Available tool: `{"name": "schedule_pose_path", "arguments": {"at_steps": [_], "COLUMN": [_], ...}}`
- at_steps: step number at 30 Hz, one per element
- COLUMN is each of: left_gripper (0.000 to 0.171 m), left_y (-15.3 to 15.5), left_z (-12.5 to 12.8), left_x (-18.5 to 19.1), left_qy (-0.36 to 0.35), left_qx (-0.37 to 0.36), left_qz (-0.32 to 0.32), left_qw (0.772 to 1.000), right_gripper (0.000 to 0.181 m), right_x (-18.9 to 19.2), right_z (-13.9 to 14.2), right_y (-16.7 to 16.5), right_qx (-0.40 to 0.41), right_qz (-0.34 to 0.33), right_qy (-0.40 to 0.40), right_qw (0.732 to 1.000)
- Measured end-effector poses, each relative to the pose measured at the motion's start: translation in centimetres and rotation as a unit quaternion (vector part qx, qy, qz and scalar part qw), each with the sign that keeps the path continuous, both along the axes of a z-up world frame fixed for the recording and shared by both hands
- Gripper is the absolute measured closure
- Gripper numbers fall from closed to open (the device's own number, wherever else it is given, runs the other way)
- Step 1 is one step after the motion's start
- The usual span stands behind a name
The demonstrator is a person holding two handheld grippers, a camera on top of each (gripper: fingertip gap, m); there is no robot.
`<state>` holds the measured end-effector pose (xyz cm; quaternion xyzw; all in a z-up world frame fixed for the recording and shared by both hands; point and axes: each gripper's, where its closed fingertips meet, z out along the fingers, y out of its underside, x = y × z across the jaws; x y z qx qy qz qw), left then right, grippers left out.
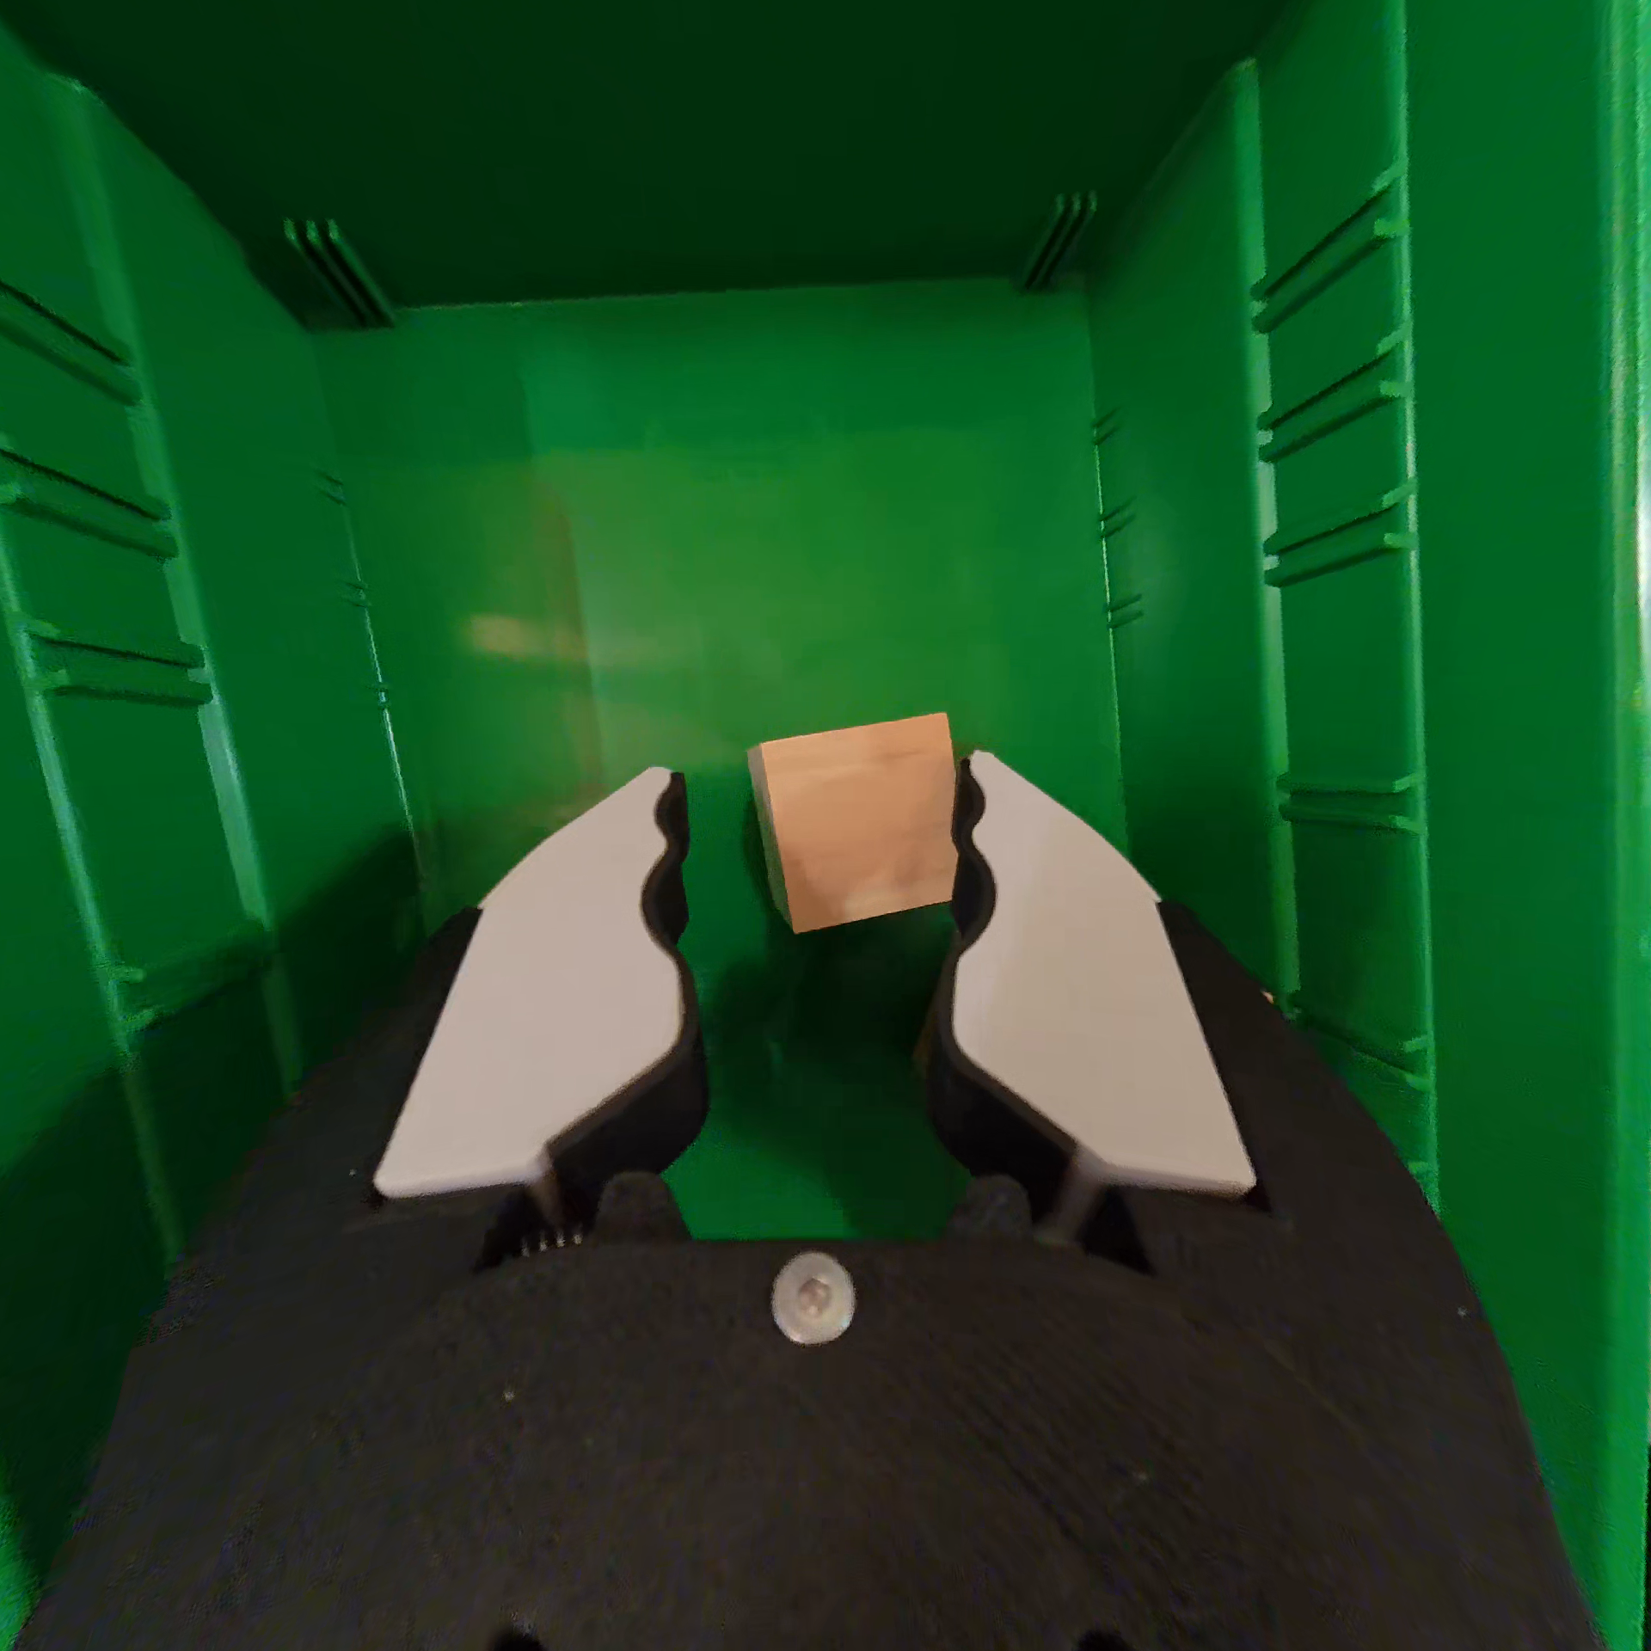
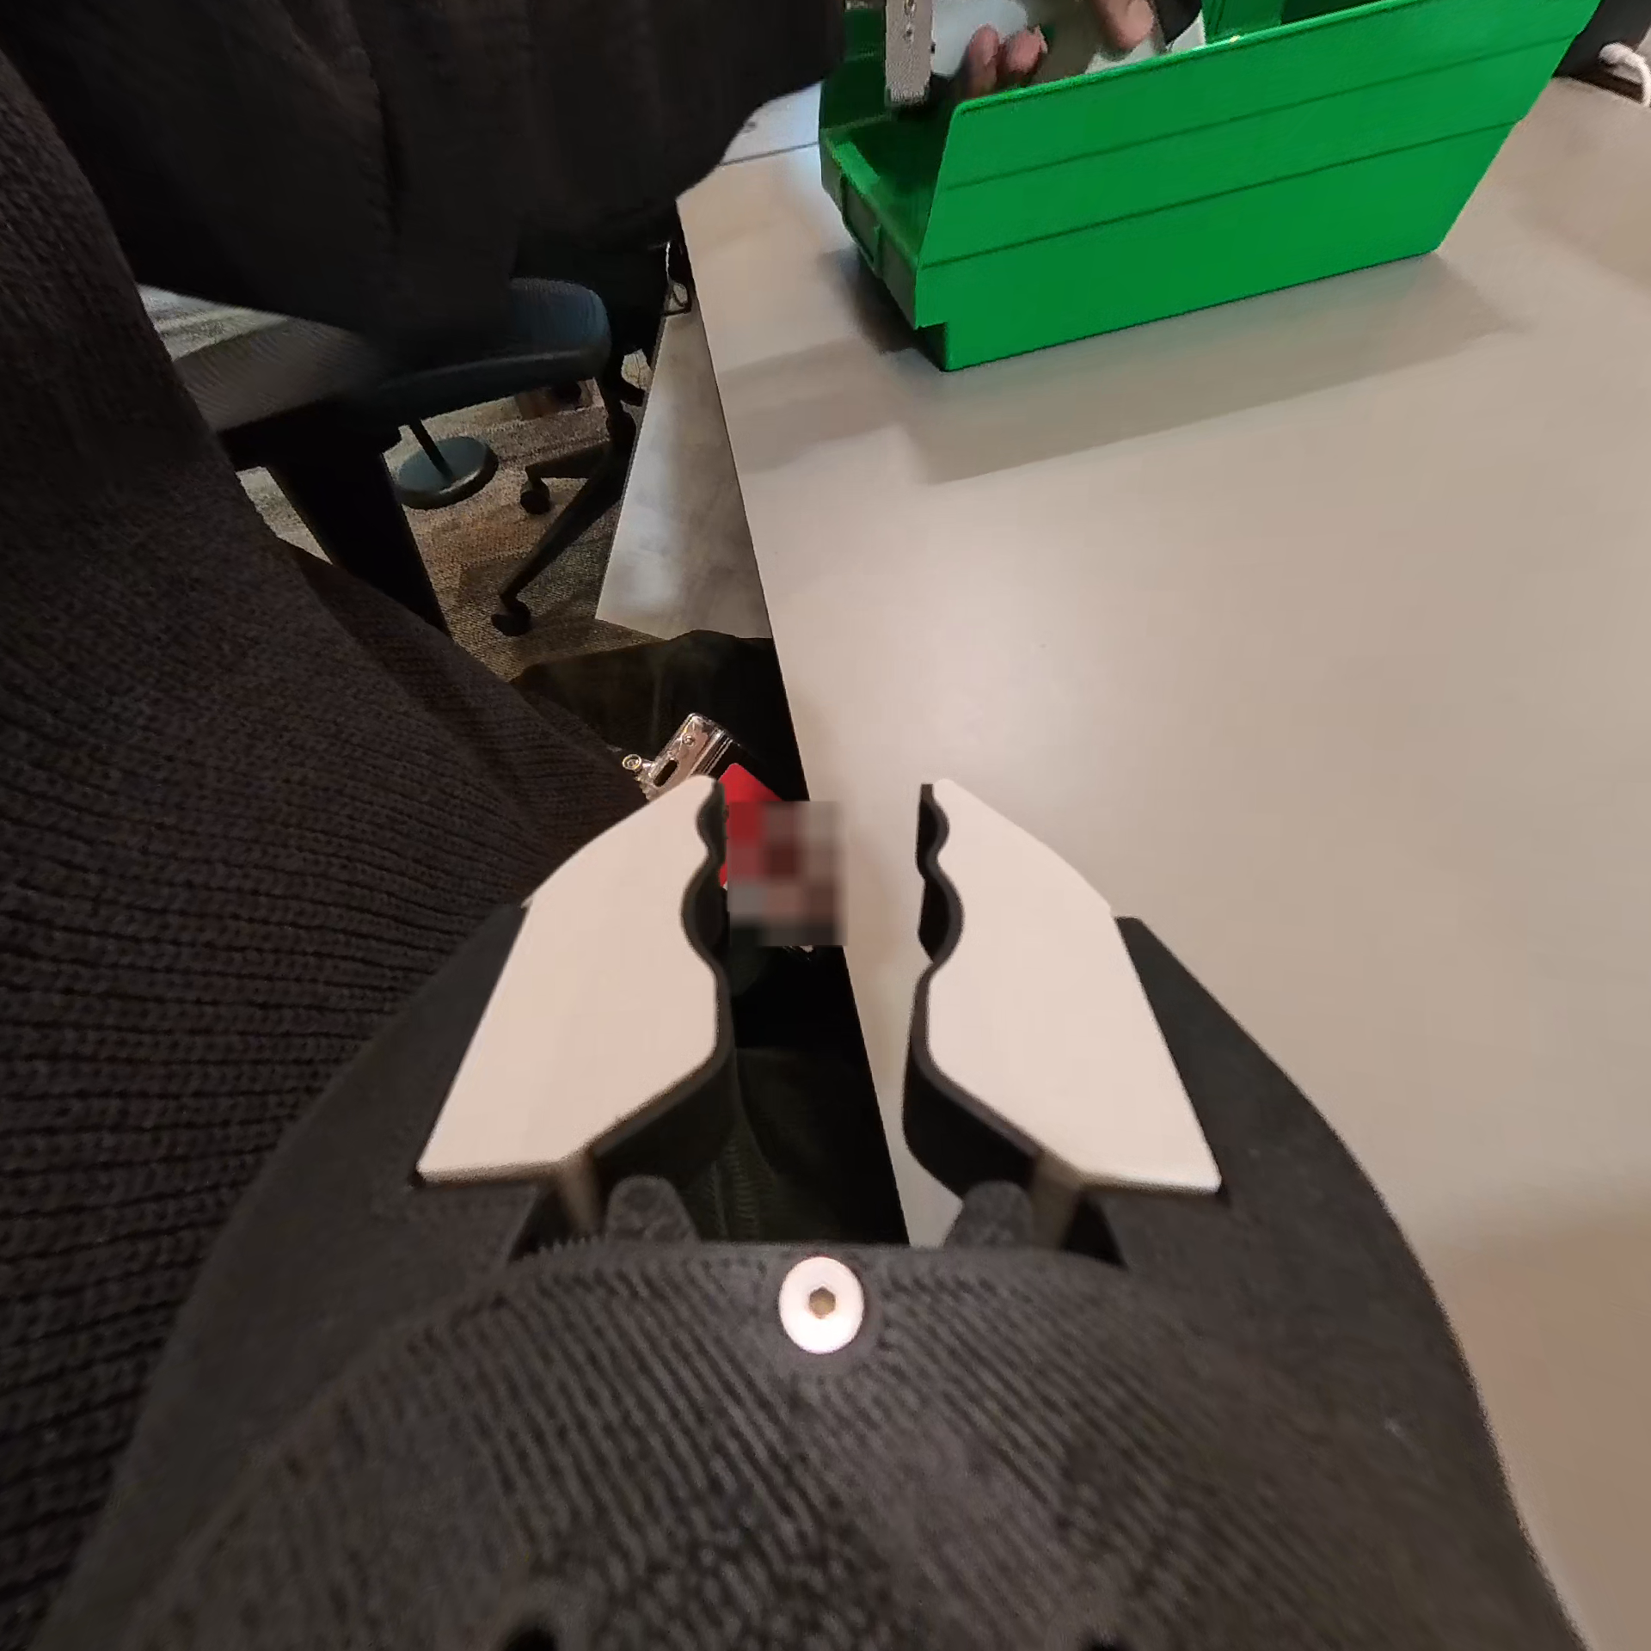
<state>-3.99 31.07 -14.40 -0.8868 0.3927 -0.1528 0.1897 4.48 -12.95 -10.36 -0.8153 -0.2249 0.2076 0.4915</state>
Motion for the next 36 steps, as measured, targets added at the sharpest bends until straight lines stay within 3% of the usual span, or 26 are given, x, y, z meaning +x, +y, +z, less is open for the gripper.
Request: {"name": "schedule_pose_path", "arguments": {"at_steps": [4, 13, 20, 24, 27, 32, 36], "left_gripper": [0.108, 0.119, 0.125, 0.125, 0.126, 0.126, 0.126], "left_y": [-0.3, -1.4, -0.4, 1.8, 0.1, -8.7, -17.7], "left_z": [0.1, -1.0, -0.6, 3.2, 7.3, 13.8, 17.4], "left_x": [-0.5, -0.7, -0.6, 0.0, 2.0, 5.7, 7.4], "left_qy": [0.051, 0.112, 0.096, -0.009, -0.140, -0.329, -0.483], "left_qx": [-0.010, 0.004, 0.028, 0.083, 0.101, 0.061, -0.047], "left_qz": [-0.035, -0.095, -0.082, -0.023, -0.036, -0.143, -0.216], "left_qw": [0.998, 0.989, 0.992, 0.996, 0.984, 0.932, 0.847], "right_gripper": [0.139, 0.142, 0.143, 0.143, 0.144, 0.145, 0.144], "right_x": [0.0, 0.5, 0.6, 0.8, 0.9, 1.8, 2.6], "right_z": [0.0, 0.0, 0.0, -0.3, -0.4, 0.5, 3.3], "right_y": [0.0, 0.2, 0.2, 0.3, 0.5, 1.6, 2.9], "right_qx": [-0.001, 0.004, 0.005, 0.002, 0.003, 0.019, 0.054], "right_qz": [0.000, -0.012, -0.015, -0.018, -0.023, -0.050, -0.076], "right_qy": [-0.002, -0.009, -0.011, -0.017, -0.015, 0.036, 0.155], "right_qw": [1.000, 1.000, 1.000, 1.000, 1.000, 0.998, 0.984]}}
